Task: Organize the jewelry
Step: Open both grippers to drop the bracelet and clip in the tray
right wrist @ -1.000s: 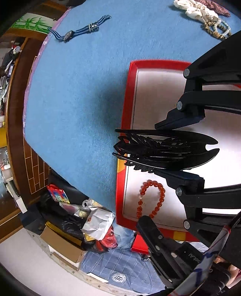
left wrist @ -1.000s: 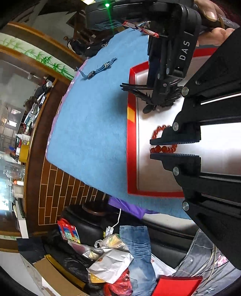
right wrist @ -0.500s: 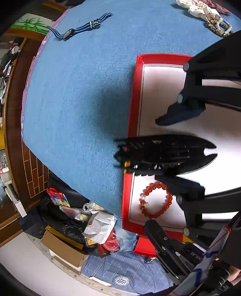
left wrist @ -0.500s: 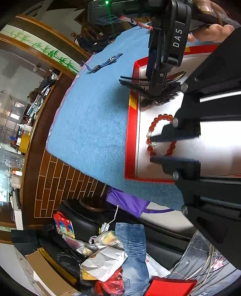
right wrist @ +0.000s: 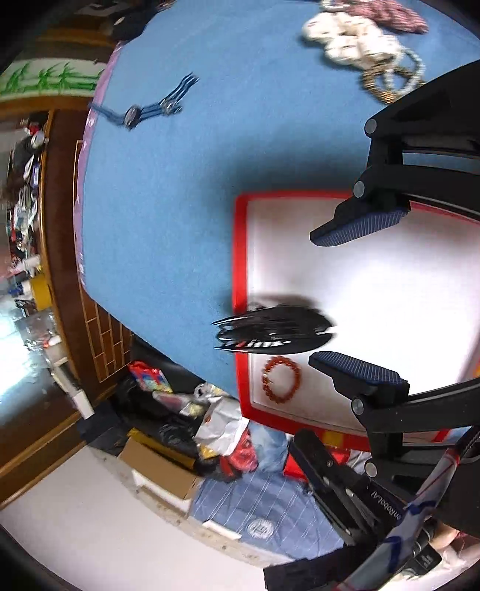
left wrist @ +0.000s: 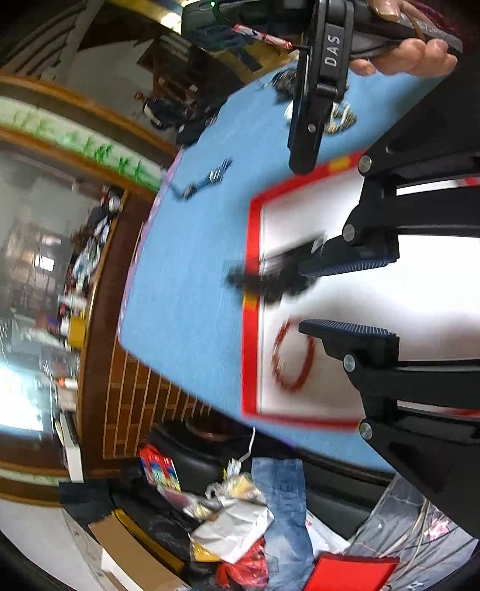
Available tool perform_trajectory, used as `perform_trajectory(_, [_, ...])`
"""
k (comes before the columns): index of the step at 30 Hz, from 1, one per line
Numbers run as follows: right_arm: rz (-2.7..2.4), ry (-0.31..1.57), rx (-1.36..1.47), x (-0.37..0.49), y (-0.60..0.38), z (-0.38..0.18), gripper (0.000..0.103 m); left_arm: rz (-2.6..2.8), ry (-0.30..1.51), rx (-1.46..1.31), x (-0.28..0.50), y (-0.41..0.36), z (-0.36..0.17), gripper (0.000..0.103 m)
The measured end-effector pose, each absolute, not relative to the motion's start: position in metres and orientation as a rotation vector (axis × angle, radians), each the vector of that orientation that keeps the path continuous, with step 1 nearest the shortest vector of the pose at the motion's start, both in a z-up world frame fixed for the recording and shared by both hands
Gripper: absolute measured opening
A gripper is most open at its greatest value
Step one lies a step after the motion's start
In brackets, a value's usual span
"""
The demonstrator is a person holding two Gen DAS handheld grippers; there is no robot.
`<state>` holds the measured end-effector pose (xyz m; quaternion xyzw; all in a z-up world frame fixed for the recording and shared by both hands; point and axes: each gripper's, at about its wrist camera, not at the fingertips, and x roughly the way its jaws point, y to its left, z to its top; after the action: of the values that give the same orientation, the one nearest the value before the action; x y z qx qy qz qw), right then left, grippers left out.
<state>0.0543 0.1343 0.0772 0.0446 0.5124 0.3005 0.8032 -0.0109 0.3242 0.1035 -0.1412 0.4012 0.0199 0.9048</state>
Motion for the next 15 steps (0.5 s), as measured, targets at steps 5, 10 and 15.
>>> perform_trajectory(5, [0.617,1.072,0.176,0.028,0.078,0.076,0.064,-0.053,0.821,-0.252,-0.021,0.259,0.111,0.023])
perform_trajectory(10, [0.557,1.058,0.233,0.011,0.010,0.069,0.064,-0.147,0.838,-0.191,-0.019,0.190,0.113,0.023])
perform_trajectory(15, [0.452,1.035,0.281,0.005,-0.070,0.066,0.064,-0.236,0.877,-0.139,-0.005,0.121,0.105,0.024])
